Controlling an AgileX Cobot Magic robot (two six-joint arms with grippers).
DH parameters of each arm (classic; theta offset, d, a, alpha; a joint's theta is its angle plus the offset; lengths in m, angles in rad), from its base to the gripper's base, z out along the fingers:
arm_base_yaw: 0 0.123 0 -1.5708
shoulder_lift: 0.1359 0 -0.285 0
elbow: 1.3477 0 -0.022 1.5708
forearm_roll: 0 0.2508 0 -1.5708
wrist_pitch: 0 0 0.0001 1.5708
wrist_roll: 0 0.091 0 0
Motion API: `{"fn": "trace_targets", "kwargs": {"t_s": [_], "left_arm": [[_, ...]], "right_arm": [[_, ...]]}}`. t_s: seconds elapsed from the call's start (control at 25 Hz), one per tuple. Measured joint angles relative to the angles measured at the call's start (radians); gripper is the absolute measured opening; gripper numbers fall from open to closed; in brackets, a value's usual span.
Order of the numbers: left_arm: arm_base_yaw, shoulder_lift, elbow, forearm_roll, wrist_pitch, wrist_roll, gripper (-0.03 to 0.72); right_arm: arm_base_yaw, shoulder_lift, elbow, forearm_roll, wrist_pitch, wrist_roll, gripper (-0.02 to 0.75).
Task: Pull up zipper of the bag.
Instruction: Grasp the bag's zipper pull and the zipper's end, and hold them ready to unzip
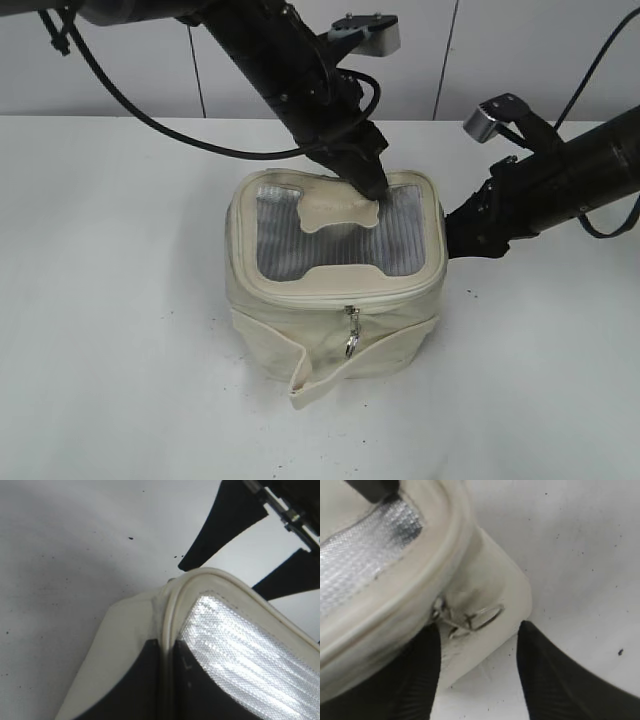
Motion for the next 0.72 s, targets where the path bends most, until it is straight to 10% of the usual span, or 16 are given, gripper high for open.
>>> {"fn": "trace_targets", "kwargs": {"t_s": [0.12,0.36,0.72], "left_arm": [[0.001,0.000,0.000,0.000,0.000,0.000,0.042],[0.001,0.000,0.000,0.000,0.000,-0.001,0.042],[-0.001,0.000,0.000,-0.001,-0.001,-0.001,0.042]], "right_arm": [[-0.001,0.028,0.000,0.070,-0.025,-0.054,0.349],[0.000,0.041,0.000,0.122,-0.034,-0.063,0.011],[0.001,-0.034,-0.003,-0.146,0.051,0.289,-0.015]]}}
